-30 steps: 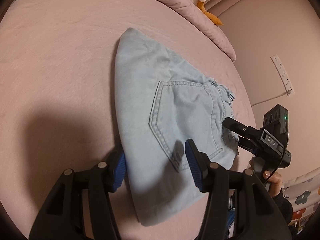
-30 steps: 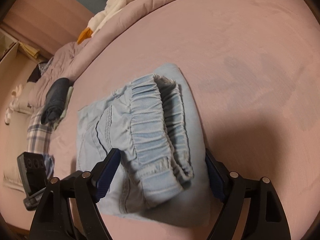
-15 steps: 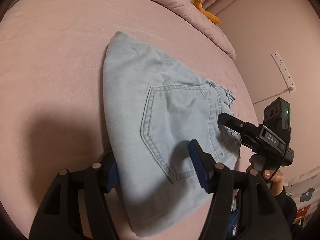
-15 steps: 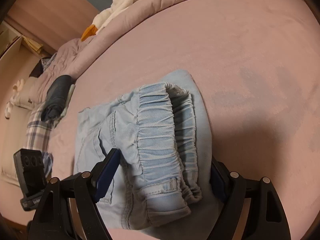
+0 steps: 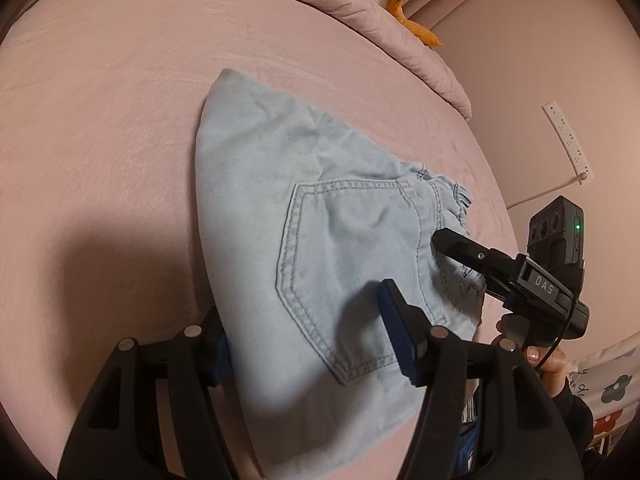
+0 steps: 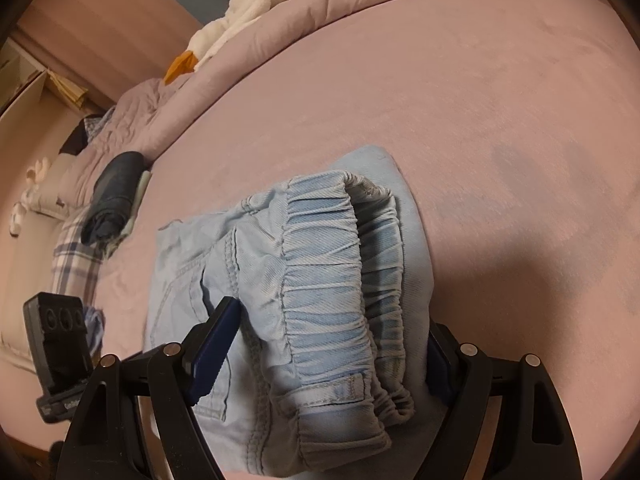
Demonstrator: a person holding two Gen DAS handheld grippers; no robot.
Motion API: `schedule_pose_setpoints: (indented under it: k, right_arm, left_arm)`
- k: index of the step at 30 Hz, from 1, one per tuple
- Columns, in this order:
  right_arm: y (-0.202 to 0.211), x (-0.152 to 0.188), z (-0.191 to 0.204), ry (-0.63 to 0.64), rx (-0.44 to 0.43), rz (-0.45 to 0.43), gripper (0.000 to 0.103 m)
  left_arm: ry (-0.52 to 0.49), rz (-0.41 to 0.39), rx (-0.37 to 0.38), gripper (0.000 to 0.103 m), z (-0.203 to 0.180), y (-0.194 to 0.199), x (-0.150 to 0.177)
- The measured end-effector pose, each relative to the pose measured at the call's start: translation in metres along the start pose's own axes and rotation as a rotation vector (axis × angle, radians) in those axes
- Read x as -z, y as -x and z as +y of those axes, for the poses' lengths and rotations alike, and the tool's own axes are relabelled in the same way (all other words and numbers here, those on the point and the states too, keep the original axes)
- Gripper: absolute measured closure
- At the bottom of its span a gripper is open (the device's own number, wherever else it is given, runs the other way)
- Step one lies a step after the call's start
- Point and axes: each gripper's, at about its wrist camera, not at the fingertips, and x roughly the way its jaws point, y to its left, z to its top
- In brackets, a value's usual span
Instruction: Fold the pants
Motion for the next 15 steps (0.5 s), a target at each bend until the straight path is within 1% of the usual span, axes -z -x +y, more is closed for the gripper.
schedule_pose_setpoints:
  k: [15]
  right_arm:
    - [-0.0002,0.001,0.0015,0.009,0.003,-0.012,0.02]
  left_arm:
    - [-0.005,-0.004,-0.006,0.041,-0.0043,-0.0026,0.0007]
